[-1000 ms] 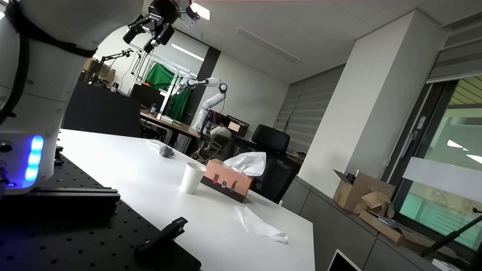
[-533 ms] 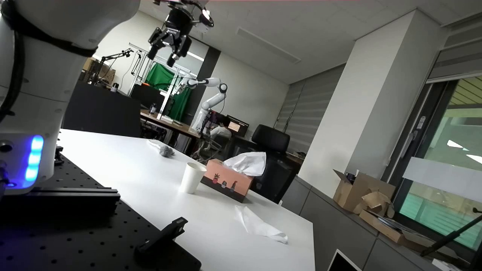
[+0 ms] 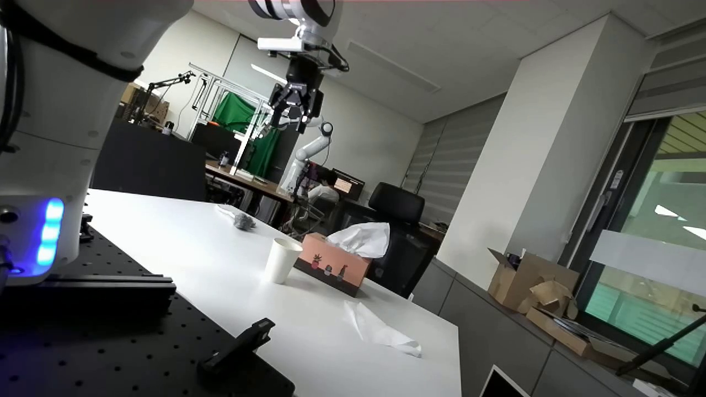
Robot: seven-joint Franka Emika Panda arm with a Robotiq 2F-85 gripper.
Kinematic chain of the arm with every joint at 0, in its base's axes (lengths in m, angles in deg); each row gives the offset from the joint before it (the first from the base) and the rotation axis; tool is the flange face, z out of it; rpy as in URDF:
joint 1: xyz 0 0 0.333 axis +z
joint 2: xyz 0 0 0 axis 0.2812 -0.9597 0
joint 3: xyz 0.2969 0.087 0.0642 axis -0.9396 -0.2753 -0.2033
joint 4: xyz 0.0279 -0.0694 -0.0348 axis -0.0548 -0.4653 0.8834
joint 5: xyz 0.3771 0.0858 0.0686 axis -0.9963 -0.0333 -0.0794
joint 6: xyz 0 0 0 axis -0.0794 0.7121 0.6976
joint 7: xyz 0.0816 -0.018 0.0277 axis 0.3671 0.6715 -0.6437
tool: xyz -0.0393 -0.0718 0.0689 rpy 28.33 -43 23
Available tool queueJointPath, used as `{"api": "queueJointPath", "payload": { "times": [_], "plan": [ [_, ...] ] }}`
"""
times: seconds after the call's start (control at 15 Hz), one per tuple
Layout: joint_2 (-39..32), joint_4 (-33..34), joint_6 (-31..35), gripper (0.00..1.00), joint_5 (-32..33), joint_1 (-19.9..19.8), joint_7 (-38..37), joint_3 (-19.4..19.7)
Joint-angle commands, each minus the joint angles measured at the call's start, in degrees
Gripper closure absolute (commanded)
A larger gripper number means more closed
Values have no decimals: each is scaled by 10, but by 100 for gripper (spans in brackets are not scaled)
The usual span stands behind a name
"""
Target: Remove a tissue from the box
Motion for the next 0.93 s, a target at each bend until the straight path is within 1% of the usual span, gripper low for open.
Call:
{"api": "queueJointPath", "payload": {
  "times": [0.0, 0.6, 0.87],
  "plan": [
    [-11, 8, -1, 0, 10, 15, -9, 15],
    [-16, 14, -1, 0, 11, 15, -12, 14],
    [-73, 46, 60, 0, 20, 0, -18, 28]
  ]
}}
